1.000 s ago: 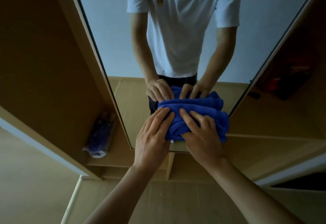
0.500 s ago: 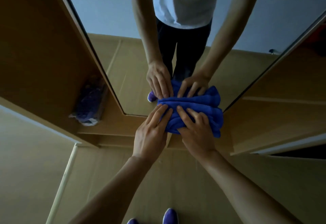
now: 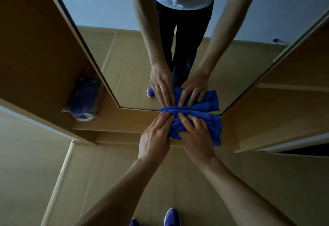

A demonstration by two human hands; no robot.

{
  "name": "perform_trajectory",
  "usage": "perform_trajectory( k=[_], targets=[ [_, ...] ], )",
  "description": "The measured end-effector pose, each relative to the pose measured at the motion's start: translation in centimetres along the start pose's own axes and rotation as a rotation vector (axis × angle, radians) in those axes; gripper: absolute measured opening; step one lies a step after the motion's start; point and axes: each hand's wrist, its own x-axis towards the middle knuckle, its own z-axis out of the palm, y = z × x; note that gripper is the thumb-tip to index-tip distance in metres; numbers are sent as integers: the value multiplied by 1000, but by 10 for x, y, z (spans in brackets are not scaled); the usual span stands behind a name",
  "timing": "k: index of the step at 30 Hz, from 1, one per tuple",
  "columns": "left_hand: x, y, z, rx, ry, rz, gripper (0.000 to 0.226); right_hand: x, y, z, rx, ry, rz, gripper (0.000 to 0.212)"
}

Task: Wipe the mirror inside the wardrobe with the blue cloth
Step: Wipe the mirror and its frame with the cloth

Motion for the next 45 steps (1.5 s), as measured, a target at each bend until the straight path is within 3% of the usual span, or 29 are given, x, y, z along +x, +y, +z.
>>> perform_trajectory(
  k=[3, 6, 10, 14, 20, 33, 45],
  targets=[
    [-1, 10, -6, 15, -72, -64, 61, -1, 0, -14, 62, -95, 27, 28],
    [-3, 25, -18, -4, -89, -37, 58, -4, 3, -37, 125, -199, 70, 40],
    [-9, 55, -43, -65, -40, 1, 62, -13, 5, -82, 120, -126, 86, 44],
    [-15, 91, -78, -86, 13, 55, 65, -21, 2, -135, 100, -24, 20, 29],
    [-3, 144, -147, -42, 91, 176, 62, -20, 6, -232, 36, 26, -58, 37],
    [56, 243, -296, 16, 380, 472, 51, 22, 22, -410, -125, 410, -197, 46],
    [117, 387, -450, 161, 821, 789, 49, 57, 50, -617, -395, 871, -198, 50]
  ],
)
